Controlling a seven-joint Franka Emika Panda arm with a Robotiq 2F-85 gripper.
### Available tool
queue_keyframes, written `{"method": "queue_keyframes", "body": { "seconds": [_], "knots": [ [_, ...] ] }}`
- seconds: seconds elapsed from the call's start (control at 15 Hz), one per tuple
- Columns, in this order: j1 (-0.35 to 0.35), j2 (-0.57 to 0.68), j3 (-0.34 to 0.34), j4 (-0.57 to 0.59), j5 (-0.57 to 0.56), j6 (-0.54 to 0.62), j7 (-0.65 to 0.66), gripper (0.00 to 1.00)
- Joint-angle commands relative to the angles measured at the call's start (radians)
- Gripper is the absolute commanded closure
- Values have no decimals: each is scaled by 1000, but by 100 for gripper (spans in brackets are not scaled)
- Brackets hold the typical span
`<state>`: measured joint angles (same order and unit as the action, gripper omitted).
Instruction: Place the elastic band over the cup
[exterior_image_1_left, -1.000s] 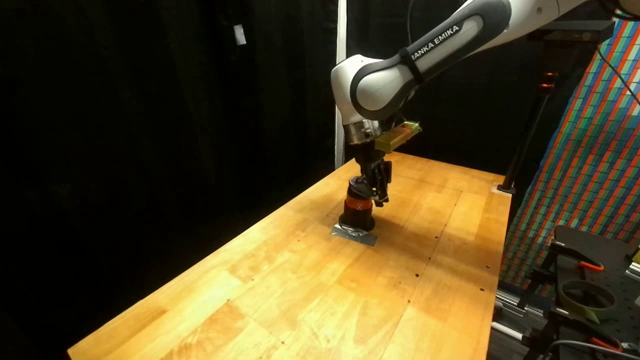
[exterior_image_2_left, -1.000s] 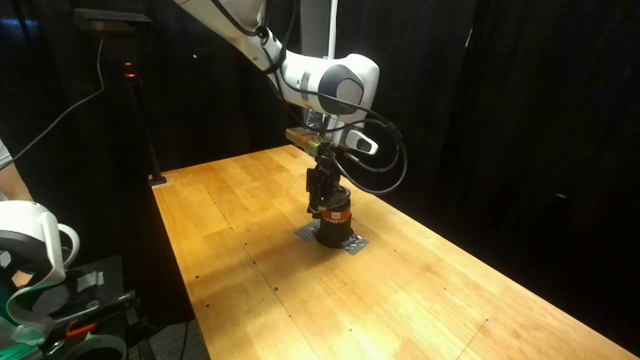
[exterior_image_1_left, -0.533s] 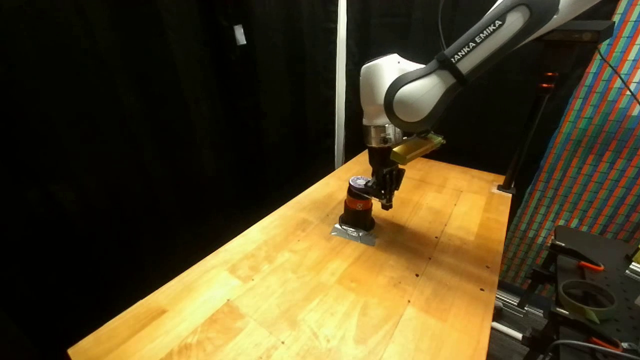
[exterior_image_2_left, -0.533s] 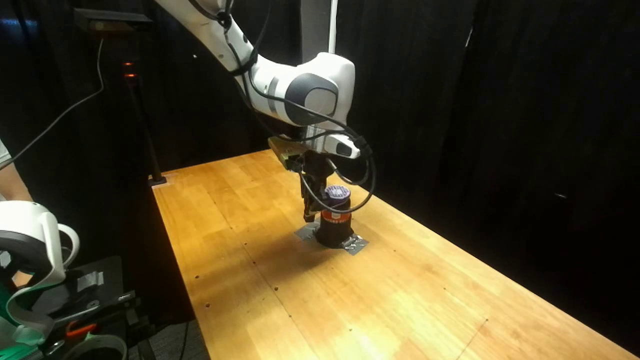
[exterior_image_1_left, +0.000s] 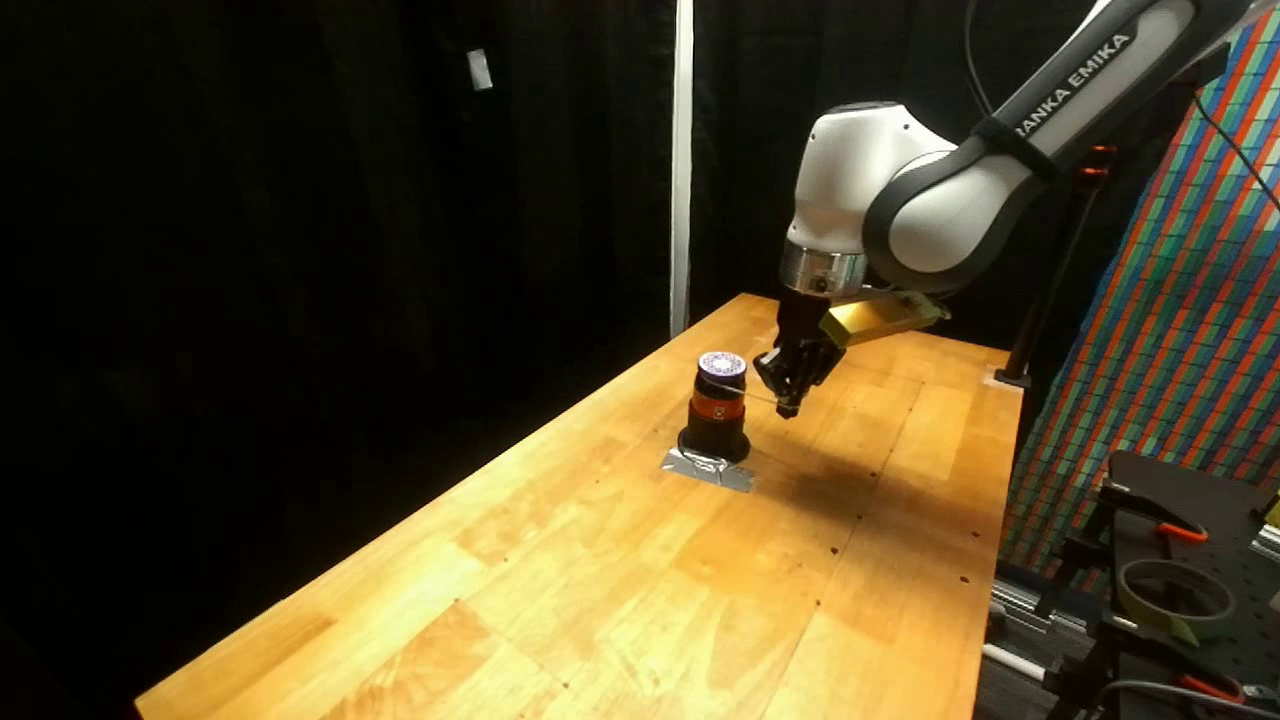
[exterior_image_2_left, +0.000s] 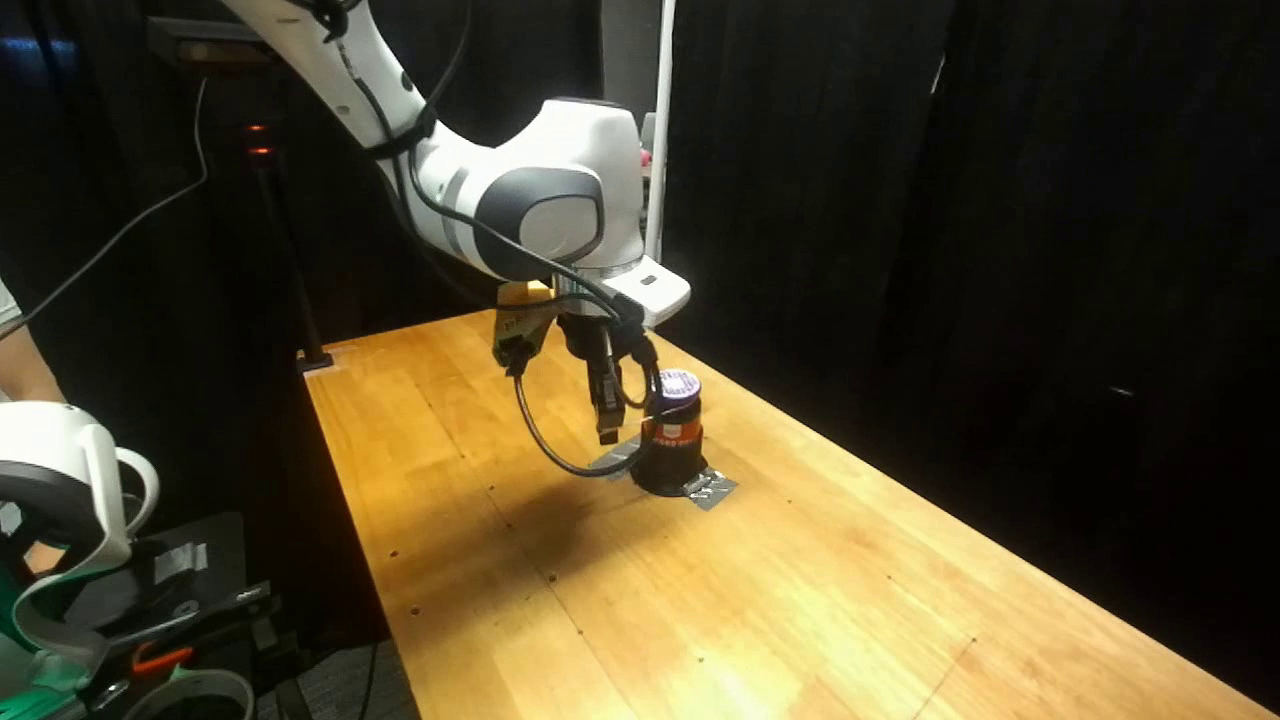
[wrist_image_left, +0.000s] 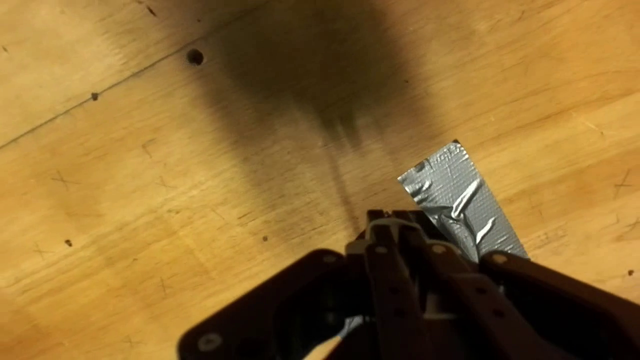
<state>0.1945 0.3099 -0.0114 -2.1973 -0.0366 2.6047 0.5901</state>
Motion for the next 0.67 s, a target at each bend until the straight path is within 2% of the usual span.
{"method": "queue_keyframes", "body": {
  "seconds": [0.0, 0.2, 0.33, 0.6],
  "knots": [
    [44, -87, -44, -137, -57, 150, 133, 88],
    [88, -100, -103, -186, -155, 276, 280, 89],
    [139, -97, -173, -206, -246, 359, 414, 89],
    [313, -71, -402, -204, -482, 479, 722, 89]
  ]
}}
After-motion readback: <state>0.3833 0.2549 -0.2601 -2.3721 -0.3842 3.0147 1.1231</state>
